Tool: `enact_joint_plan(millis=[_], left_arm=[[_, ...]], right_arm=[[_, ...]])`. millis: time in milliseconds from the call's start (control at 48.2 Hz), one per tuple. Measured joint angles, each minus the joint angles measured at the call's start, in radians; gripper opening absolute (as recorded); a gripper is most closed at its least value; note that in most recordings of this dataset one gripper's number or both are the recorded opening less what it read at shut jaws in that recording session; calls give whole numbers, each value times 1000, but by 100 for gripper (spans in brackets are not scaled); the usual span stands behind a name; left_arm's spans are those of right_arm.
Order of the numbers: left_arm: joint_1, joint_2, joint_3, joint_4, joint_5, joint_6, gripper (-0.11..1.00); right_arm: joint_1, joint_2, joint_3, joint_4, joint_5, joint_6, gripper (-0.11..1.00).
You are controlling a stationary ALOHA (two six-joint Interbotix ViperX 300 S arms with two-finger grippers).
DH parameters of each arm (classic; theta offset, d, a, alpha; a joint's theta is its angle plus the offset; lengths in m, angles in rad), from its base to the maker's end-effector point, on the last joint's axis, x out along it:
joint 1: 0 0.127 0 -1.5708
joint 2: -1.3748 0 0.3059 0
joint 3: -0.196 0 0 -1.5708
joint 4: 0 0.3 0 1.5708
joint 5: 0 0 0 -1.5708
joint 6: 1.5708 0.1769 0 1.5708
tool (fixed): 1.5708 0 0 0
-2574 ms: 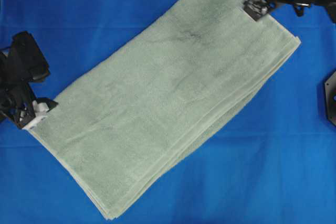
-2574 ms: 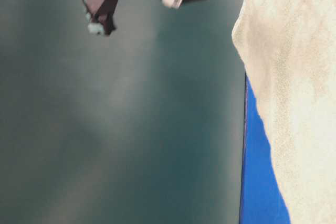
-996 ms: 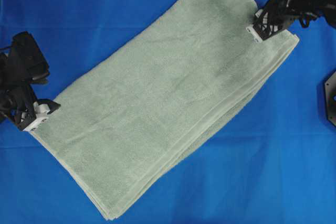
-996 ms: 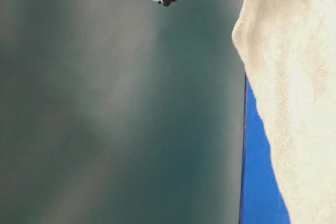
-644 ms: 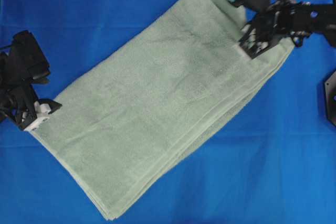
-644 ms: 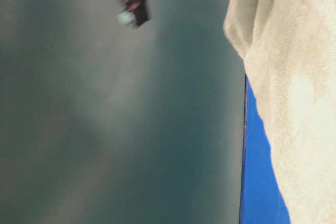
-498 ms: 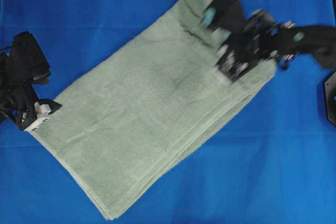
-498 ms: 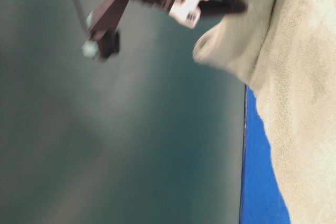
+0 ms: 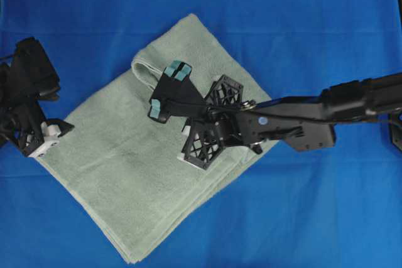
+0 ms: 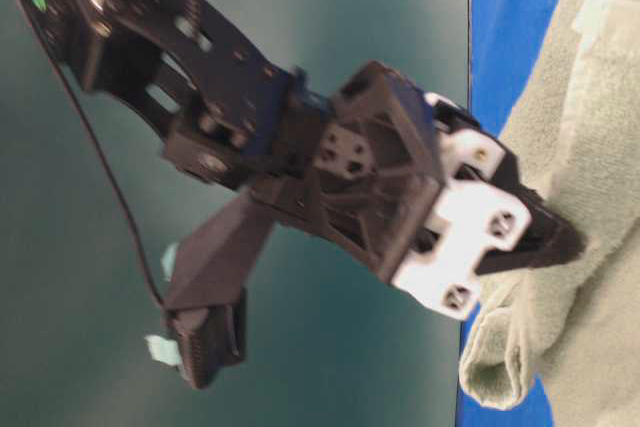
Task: Fold a bath towel.
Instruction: 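Carry the right end with the right gripper toward the left, folding over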
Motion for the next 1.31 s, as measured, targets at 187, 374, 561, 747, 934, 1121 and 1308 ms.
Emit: enact_joint_plan(millis=[187,374,561,747,934,1121,1308], left_arm=[[0,0,0,-2,2,0,85],[0,-2,0,0,0,2,85],[0,-3,0,0,0,3,85],[0,-5,0,0,-5,57,85],[-3,-5,-6,-2,-66,170,85],[-55,-5,-11,0,-184,365,85],[-202,-3,-12,0,-334,755,85]], right_arm=[[-9,9,-3,0,0,15,15],[-9,9,3,2,-3,20,15],[-15,9,8,0,-28,29,49],[-14,-15,8,-17,-31,28,62],[-9,-150,38,-55,-6,26,62],[-32,-270,146,-75,63,32,62],[-64,-331,232,-78,49,38,62]])
